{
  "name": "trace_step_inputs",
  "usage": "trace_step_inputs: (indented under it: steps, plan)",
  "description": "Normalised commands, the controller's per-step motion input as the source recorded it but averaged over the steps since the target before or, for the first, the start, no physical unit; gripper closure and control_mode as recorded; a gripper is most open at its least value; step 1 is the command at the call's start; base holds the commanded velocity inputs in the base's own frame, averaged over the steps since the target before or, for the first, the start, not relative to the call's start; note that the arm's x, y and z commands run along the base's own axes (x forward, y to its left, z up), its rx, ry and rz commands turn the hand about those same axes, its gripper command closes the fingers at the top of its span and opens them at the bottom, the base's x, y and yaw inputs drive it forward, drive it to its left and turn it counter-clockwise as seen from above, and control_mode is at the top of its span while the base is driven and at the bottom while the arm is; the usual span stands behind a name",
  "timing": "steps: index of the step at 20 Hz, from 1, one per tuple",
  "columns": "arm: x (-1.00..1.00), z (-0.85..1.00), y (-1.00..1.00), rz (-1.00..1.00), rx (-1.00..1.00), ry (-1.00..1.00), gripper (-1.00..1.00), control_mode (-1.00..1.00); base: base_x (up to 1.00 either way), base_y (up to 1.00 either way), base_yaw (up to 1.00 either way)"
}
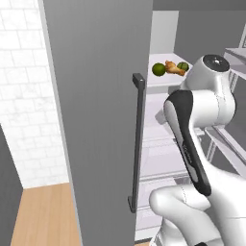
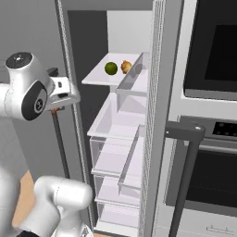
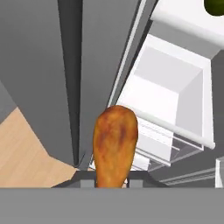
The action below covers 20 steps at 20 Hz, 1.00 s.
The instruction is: Place one lime and one chicken drumstick in each tupperware on the nearby counter, to pack two identical lunches.
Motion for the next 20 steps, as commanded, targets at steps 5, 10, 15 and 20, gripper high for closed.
trace_step_inputs:
  steps: [5,10,15,20]
  plan:
    - [-0.60,-0.04,0.00,0.00,-0.03,-0.16,1.00,1.00,-0.40,0.00,0.00]
    - [0.00,0.00,0.00,0.00,0.00,0.00,1.00,1.00,-1.00,-0.03,0.00]
    - [0.00,0.00,0.00,0.00,0.00,0.00,1.00,1.00,-1.00,-0.11,-0.20]
    - [0.00,0.00,0.00,0.00,0.00,0.00,1.00,1.00,-0.52,-0.21,-0.75]
